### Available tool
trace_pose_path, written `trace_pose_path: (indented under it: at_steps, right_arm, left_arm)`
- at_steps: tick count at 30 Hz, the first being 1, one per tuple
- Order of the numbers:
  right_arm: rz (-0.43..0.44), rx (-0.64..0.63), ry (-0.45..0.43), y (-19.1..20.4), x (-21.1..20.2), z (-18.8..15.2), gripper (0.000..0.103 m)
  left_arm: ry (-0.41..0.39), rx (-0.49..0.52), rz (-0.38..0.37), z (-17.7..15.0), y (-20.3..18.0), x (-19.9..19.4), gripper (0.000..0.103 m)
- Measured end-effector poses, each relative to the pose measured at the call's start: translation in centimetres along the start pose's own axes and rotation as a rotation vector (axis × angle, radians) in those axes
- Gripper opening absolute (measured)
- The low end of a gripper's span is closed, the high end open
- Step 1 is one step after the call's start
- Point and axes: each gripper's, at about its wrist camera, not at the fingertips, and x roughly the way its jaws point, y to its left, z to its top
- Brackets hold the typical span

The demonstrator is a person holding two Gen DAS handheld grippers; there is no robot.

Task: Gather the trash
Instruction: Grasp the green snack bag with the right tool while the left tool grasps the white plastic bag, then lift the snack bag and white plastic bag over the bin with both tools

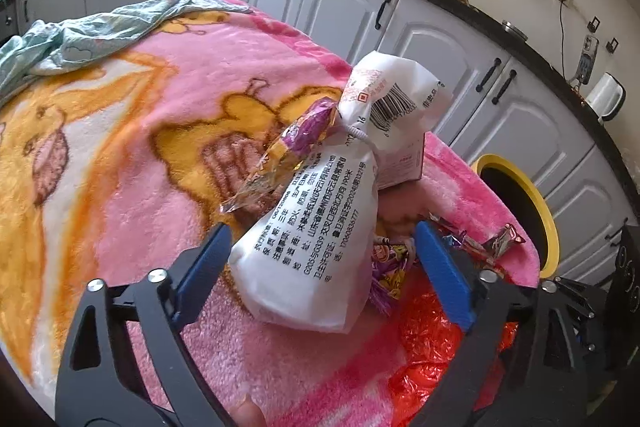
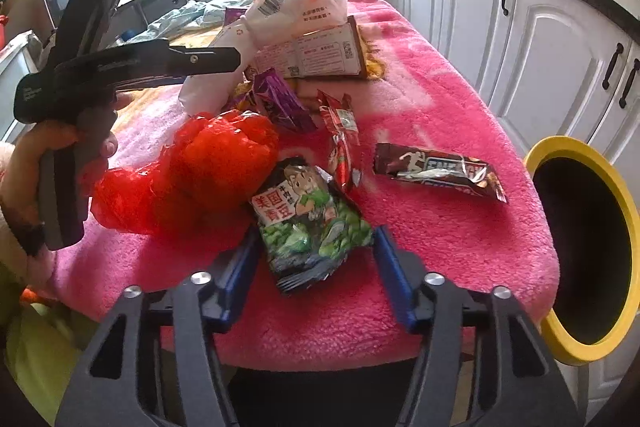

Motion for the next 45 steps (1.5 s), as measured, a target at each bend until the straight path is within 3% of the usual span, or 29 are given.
trace_pose_path:
  at_steps: [6,14,23,45]
  right_arm:
    - [0.007,-0.004,0.004,-0.3,-0.5,-0.3,0.046]
    - [-0.001,-0.026,0.002,0.0,-1.5,-0.2,0.043]
    - [-0.031,-0.023,-0.061,-0.4,-4.4,0.3,0.043]
    - [-0.111,0.019,-0.219,-2.6,-10.8,1.7,0.043]
  left_arm:
    - [0.016,0.017,0.006,0.2,-0.1,0.3,0.051]
    - [0.028,0.038,-0.011,-0.3,-0.1,-0.5,0.035]
    - [-0.029,0.042,-0.049,0.3,-1.0,-3.2,0.030]
    - [-0.148,0.122,-0.165,3.2,-7.8,-7.9,0.029]
